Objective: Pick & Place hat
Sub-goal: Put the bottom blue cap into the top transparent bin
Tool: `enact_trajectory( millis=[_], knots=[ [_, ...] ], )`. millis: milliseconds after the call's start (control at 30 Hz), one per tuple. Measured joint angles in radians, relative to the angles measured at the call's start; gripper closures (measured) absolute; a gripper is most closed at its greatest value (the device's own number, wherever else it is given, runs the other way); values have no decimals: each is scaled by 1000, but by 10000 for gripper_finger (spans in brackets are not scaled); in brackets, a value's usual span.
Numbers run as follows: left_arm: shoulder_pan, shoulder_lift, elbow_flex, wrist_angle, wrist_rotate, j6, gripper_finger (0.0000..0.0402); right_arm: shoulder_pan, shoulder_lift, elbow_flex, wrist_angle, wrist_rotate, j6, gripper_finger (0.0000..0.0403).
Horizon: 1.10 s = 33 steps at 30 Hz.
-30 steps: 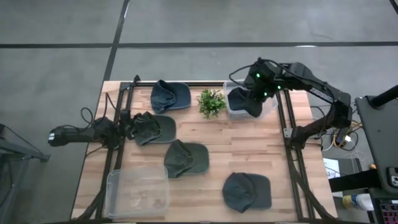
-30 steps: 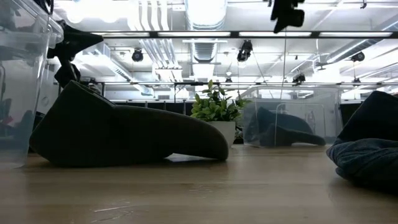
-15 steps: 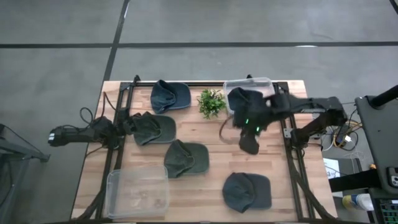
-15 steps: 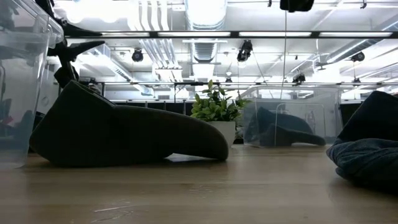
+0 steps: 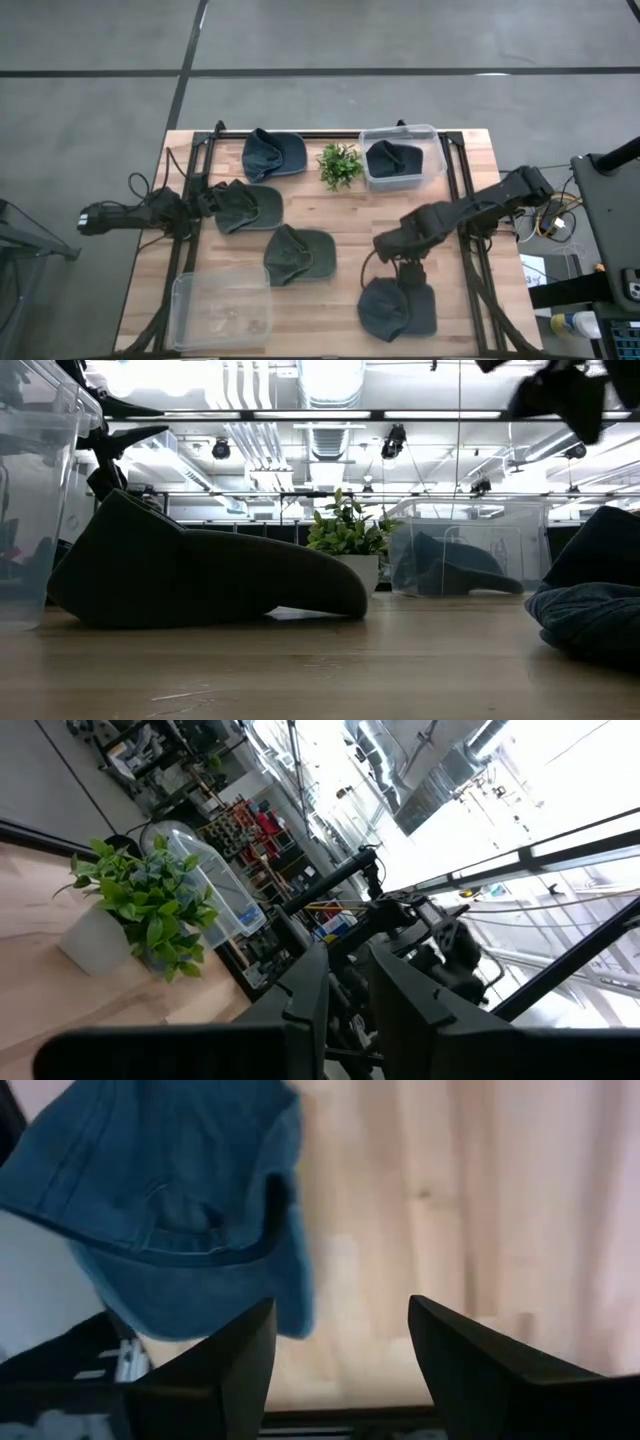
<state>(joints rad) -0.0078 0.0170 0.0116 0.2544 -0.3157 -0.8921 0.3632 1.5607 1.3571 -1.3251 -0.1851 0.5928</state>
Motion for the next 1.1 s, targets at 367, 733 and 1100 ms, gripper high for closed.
enact_trajectory(
  millis=[367,733,1100],
  knots=[
    [0,0,0,0,0,11,333,64,-9,-211,259,-42,88,197],
    [0,0,0,-1,0,11,333,73,-9,-380,407,-111,121,211],
    [0,0,0,-1,0,11,333,73,-8,-430,471,-111,155,211]
  ],
)
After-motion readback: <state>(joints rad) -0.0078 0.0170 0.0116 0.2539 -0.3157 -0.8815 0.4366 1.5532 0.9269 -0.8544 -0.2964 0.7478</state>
